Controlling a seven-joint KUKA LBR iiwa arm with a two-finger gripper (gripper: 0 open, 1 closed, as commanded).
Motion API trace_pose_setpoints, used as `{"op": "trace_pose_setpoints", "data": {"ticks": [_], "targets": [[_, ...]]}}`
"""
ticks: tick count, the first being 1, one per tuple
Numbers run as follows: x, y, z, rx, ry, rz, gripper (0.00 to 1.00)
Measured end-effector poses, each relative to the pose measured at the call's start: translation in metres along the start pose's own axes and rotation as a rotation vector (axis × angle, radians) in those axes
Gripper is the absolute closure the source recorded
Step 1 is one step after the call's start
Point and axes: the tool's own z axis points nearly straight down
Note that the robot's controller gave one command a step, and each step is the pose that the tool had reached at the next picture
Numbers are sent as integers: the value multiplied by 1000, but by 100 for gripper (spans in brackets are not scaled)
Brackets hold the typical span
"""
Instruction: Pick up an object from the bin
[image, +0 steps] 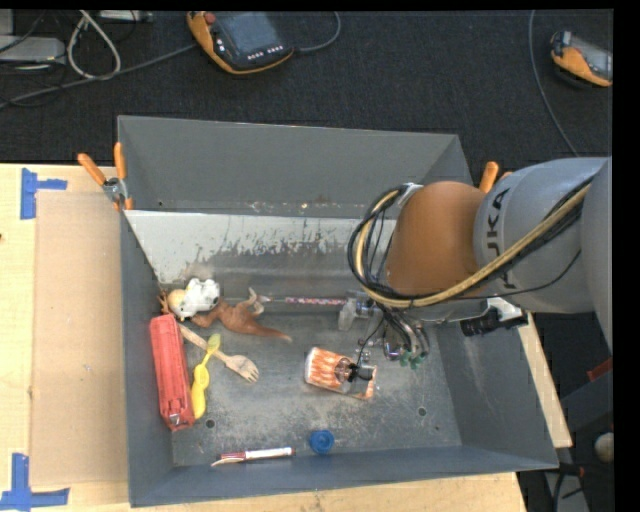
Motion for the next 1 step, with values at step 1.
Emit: {"op": "trace_pose_setpoints", "data": {"ticks": [1], "targets": [[59,-13,45,0,-6,8,100]]}}
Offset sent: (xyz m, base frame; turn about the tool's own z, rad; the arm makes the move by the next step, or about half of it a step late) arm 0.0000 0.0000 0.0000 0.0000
